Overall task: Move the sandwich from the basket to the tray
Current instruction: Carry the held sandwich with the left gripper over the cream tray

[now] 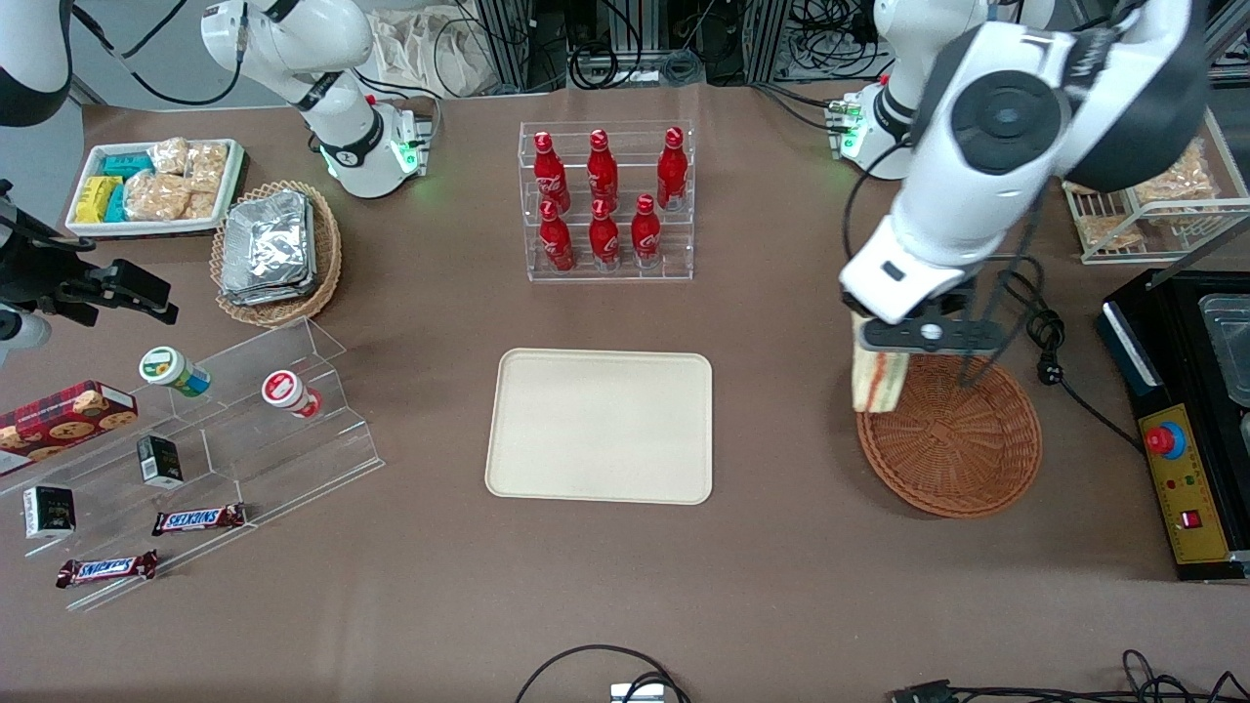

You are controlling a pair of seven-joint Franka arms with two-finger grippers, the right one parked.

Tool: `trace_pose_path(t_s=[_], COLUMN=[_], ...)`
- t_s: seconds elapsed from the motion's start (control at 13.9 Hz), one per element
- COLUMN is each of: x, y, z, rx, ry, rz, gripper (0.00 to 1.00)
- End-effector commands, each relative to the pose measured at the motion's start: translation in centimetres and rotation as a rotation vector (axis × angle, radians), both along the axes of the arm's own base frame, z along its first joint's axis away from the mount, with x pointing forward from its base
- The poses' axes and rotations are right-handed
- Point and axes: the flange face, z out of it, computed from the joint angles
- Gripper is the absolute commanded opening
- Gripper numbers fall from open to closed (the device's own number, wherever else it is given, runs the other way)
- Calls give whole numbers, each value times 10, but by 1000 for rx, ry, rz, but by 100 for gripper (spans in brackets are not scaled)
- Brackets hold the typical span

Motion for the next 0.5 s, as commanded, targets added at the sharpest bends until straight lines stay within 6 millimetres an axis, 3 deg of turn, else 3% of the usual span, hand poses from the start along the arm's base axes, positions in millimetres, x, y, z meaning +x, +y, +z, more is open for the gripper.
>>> trace_pose_path(t_s=[0.0, 0.29, 0.43], x=[-8, -7, -1], y=[-48, -124, -148], z=[-19, -73, -108], rx=[27, 44, 58], ry=[16, 41, 25], rz=[24, 6, 10], gripper=[0, 0, 0])
